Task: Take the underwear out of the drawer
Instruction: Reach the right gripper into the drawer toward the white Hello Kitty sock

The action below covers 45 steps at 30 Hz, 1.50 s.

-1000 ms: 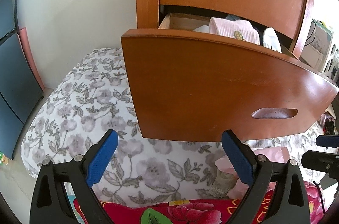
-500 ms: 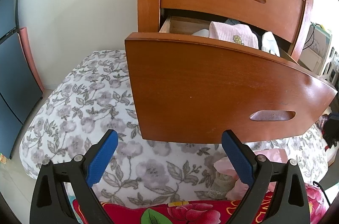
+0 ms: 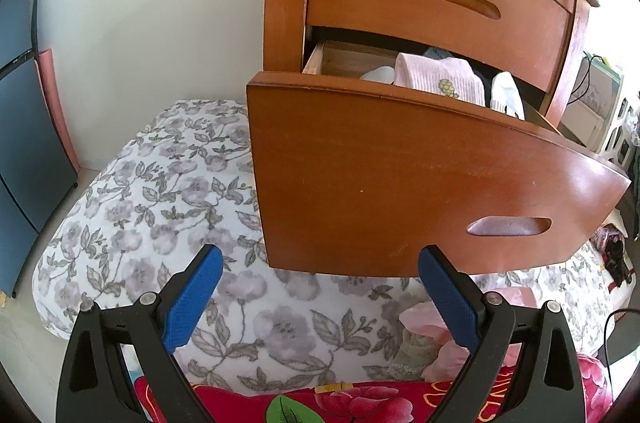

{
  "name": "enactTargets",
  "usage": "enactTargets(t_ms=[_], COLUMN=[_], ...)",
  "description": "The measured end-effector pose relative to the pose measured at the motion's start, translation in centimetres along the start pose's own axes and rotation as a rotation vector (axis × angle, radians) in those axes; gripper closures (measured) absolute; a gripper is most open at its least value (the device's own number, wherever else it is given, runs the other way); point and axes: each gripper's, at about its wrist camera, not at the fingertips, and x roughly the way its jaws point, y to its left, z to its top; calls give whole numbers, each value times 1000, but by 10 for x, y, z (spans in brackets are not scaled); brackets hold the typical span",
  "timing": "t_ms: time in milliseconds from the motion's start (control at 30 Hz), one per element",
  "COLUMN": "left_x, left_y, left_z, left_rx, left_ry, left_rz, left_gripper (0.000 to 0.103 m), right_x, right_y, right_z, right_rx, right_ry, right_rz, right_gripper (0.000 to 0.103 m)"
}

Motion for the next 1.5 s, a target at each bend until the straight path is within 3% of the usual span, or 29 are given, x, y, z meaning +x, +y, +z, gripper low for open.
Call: enactTargets(t_ms=[267,533,833,1167,1500], left_x=[1,4,9,12,15], left_y=[-3,1,2,3,4], left_z=[0,0,0,0,0], left_rx=[12,0,-11,-16,-20], left_ry=[3,17,38,52,61], left_rz=[5,-4,-14,-18,-20], left_gripper=[5,5,5,5,5], right_x=[22,80,132,176,208], right_y=[9,22,8,-6,-30], right_z=[23,36,43,43,47], right_rx=[-74,-137,-185,-132,47], right_ry=[21,147,282,441,542], right_rz=[10,-10,-110,-102,-56], right_gripper=[0,0,0,5,6])
